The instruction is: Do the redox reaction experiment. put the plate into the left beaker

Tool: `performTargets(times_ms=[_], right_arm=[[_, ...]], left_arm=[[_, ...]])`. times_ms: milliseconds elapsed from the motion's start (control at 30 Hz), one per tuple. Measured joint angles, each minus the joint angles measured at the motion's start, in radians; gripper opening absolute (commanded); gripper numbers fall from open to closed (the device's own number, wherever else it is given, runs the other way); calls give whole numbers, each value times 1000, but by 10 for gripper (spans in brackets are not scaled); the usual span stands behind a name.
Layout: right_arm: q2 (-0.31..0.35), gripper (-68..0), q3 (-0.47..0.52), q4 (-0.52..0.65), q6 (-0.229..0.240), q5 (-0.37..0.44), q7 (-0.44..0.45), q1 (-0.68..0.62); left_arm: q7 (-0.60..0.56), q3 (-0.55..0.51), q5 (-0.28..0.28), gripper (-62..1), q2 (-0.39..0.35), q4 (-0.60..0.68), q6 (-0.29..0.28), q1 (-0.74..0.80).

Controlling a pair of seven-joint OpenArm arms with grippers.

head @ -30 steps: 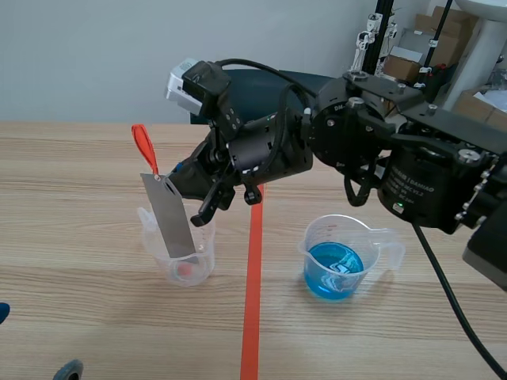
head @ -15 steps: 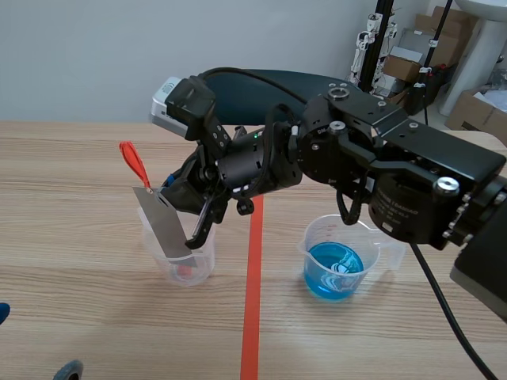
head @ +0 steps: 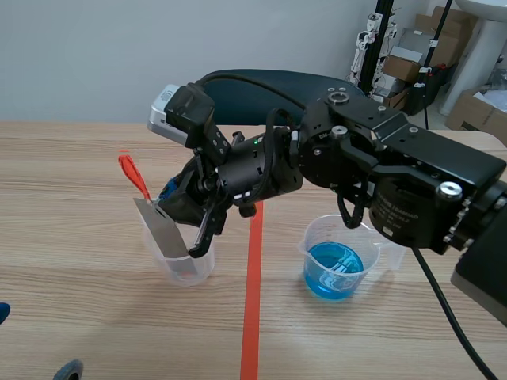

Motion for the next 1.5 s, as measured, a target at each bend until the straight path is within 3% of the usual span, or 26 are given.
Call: performTargets(times_ms=[67,100,333,1367,1500], right_arm=[[1,-48,0,0,0,2,0,0],[3,4,0,0,0,3,0,0],[42,4,0,0,0,2,3,0],[50,4,13,0,0,3,16,0],[50,4,13,0,0,3,51,0]], left_arm=[[0,0,0,14,0,0,0,0],[0,0,0,14,0,0,0,0],[0,0,0,14,0,0,0,0],[0,0,0,14,0,0,0,0],[0,0,0,14,0,0,0,0]])
